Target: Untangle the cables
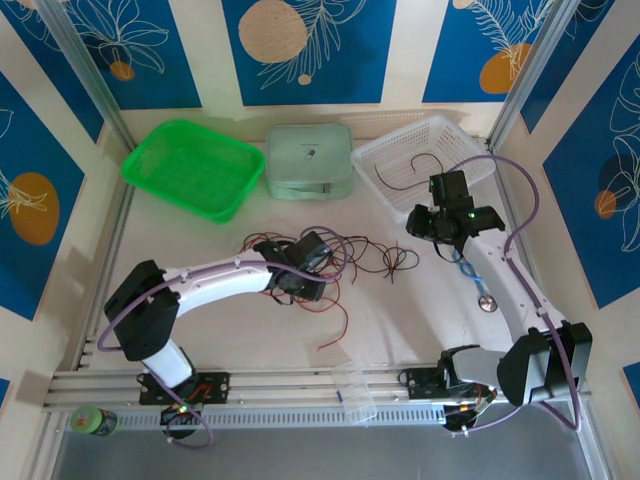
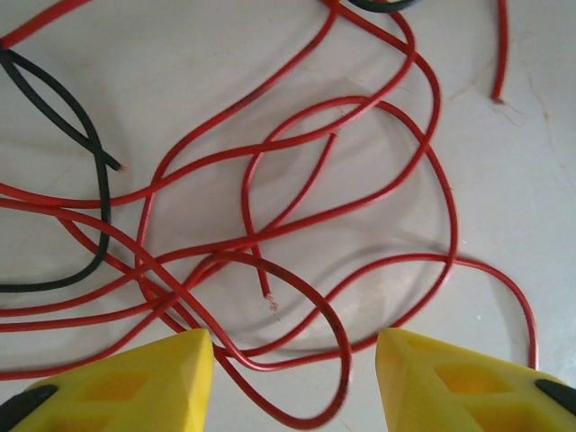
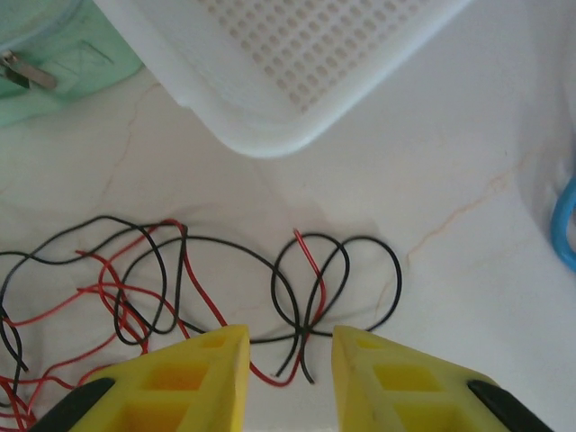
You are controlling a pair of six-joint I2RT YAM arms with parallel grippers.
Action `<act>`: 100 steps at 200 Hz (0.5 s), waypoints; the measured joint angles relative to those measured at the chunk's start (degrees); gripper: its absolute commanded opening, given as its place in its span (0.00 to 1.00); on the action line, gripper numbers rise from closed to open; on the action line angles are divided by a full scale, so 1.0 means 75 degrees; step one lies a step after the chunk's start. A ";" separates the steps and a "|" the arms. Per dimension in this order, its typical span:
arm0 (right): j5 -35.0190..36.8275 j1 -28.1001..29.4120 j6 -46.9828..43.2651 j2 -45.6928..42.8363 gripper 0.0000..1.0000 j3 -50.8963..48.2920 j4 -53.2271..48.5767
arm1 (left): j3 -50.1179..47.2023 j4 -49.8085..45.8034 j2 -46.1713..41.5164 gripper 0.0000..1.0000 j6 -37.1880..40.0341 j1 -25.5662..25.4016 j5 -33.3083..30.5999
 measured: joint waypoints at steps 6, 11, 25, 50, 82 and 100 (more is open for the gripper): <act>-0.0012 0.0000 0.0026 -0.0067 0.30 -0.0079 0.0000 | 0.0009 0.0003 0.0052 0.48 -0.0006 0.0000 -0.0009; -0.0015 0.0000 0.0038 -0.0114 0.30 -0.0131 -0.0003 | 0.0012 0.0009 0.0108 0.47 -0.0017 0.0000 -0.0012; -0.0017 0.0003 0.0105 -0.0189 0.30 -0.0210 0.0000 | 0.0012 0.0009 0.0245 0.46 -0.0020 -0.0029 0.0009; -0.0029 0.0038 0.0178 -0.0256 0.29 -0.0300 0.0023 | 0.0012 0.0009 0.0437 0.44 -0.0015 -0.0140 0.0015; -0.0050 0.0169 0.0323 -0.0309 0.26 -0.0402 0.0087 | 0.0012 -0.0009 0.0466 0.17 -0.0023 -0.0221 -0.0102; -0.0050 0.0289 0.0373 -0.0309 0.24 -0.0487 0.0102 | 0.0015 -0.0026 0.0466 0.00 -0.0026 -0.0221 -0.0294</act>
